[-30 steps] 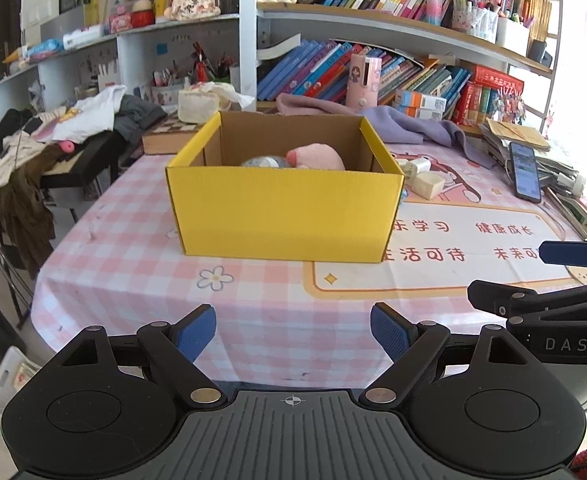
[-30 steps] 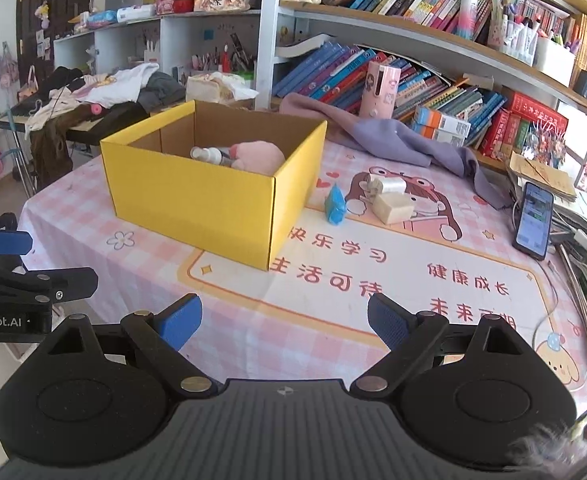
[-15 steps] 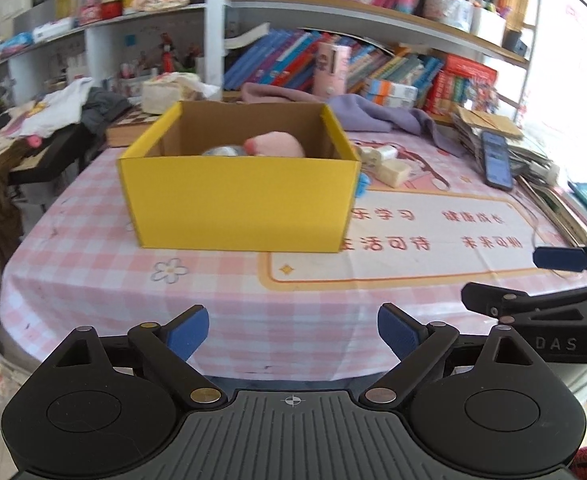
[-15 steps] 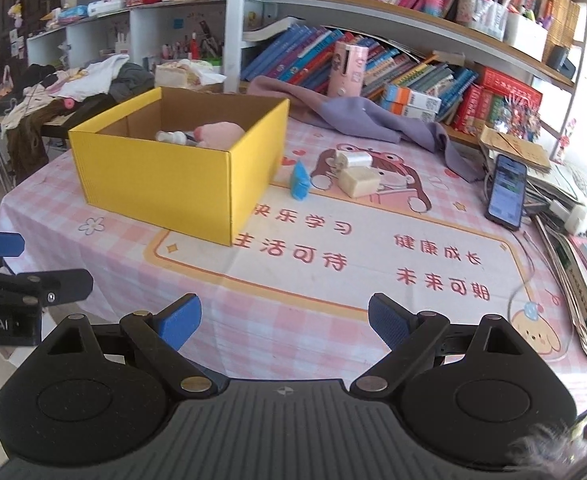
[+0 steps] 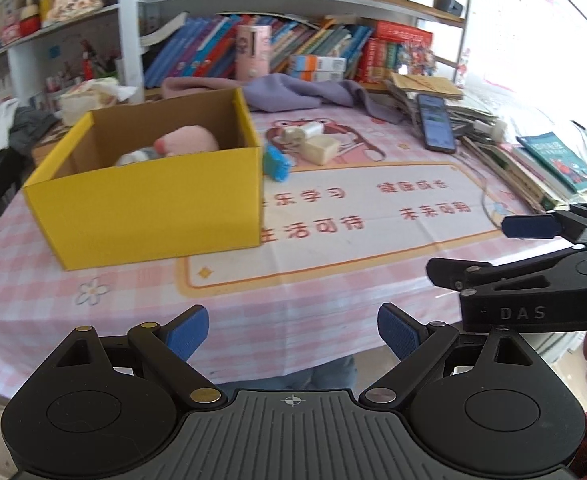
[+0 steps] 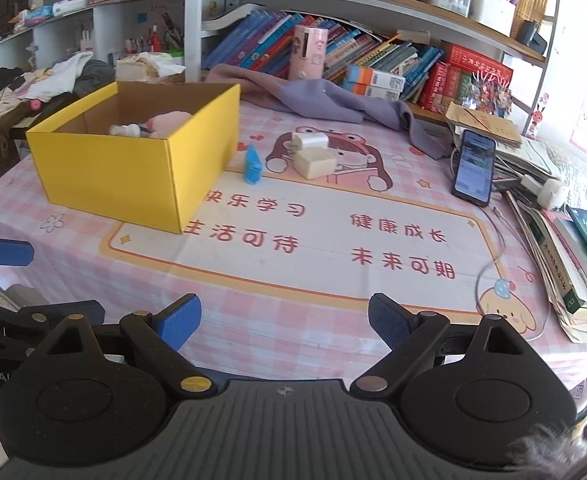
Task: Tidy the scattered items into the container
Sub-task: 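Move the left tool to the blue plastic bag while the right tool reaches the white block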
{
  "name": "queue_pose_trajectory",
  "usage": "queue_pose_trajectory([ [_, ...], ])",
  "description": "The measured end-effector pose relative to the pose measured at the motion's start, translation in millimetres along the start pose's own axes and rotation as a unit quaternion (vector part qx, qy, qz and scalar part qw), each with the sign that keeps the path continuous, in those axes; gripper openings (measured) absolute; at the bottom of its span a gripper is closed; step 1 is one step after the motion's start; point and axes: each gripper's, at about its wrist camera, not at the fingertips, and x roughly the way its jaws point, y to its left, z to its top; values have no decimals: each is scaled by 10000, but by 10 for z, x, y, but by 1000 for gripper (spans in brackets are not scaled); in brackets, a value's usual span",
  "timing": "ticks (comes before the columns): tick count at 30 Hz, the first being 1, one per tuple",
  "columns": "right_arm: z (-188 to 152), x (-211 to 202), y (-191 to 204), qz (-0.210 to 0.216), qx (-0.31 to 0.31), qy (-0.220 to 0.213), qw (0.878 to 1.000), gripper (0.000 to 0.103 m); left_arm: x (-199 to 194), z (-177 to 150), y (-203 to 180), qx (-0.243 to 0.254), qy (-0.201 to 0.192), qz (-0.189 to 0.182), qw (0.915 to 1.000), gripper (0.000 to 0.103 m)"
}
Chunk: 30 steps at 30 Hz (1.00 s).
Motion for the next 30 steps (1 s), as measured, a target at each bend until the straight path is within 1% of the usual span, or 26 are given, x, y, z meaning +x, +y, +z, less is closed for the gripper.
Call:
queue_pose_trajectory([
  [6, 13, 30, -170, -86, 111, -60, 9999, 88, 97, 84, -168, 235, -75, -242, 9994, 92],
  [7, 16, 39, -202, -87, 130, -66, 9999, 86, 117, 104, -192, 257, -93, -260, 9993, 92],
  [10, 40, 84, -290, -76, 153, -77, 9998, 82, 182, 169, -246, 292, -145, -273, 9991, 92],
  [18, 159, 286, -547, -22, 175, -59, 9998, 81, 415, 366, -426, 418, -195, -256, 9986, 90],
  [20, 206, 356, -631, 3, 178, -43, 9998, 79, 484, 426, -463, 416, -211, -213, 9987, 83],
  [21, 232, 392, -673, 12, 186, -34, 9998, 78, 526, 462, -477, 399, -213, -180, 9988, 82],
  [27, 451, 671, -968, 123, 237, -6, 9996, 77, 802, 691, -562, 305, -248, 112, 9992, 77],
  [30, 599, 832, -1125, 235, 236, -21, 9994, 76, 960, 832, -619, 271, -276, 326, 9987, 70],
])
